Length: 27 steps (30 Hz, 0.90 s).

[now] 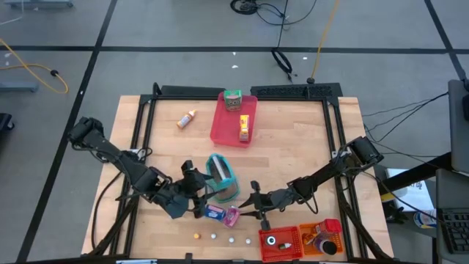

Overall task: Pick & Place Kitchen Items
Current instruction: Put the blue cereal box into the pink bin

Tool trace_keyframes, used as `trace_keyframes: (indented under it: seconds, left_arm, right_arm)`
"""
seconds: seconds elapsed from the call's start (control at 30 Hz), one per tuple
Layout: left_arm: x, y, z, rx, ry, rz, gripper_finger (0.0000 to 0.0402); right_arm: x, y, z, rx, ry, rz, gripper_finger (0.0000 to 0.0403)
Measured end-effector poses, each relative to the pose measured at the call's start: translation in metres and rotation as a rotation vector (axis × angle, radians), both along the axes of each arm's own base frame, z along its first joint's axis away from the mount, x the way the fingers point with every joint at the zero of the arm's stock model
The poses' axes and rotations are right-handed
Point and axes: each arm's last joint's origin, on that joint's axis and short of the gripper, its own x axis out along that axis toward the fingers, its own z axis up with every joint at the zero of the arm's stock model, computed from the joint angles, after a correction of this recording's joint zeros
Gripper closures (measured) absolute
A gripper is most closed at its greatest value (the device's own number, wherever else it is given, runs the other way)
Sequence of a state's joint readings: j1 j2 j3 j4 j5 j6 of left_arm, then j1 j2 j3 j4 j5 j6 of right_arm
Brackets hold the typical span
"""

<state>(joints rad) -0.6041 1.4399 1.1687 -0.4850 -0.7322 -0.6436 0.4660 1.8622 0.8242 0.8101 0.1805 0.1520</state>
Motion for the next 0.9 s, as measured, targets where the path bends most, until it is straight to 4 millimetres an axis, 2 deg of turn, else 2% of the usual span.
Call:
trace_keyframes:
  seconds: [0.23, 0.37, 0.47, 0.63, 0.9]
  left_arm:
    - [-0.005, -0.023, -0.007, -0.078, 0.038, -0.134, 0.0144]
    - [-0.004, -0.037, -0.019, -0.065, 0.074, -0.183, 0.0144]
    - [-0.002, -0.045, -0.038, -0.029, 0.160, -0.224, 0.0144]
    - [0.005, -0.050, -0.055, -0.011, 0.216, -0.235, 0.0144]
    - [0.002, -0.050, -0.057, 0.019, 0.251, -0.263, 0.0144]
  right_arm:
    - [0.000, 0.000, -0.001, -0.003, 0.005, 0.000, 0.0289]
    - [0.000, 0.000, -0.001, -0.005, 0.010, 0.000, 0.0289]
    - [0.000, 0.000, -0.001, -0.006, 0.013, 0.001, 0.0289]
    - [-0.001, 0.000, -0.001, 0.011, 0.018, -0.005, 0.0289]
    - [-0.001, 0.000, -0.002, 0.010, 0.025, -0.004, 0.0289]
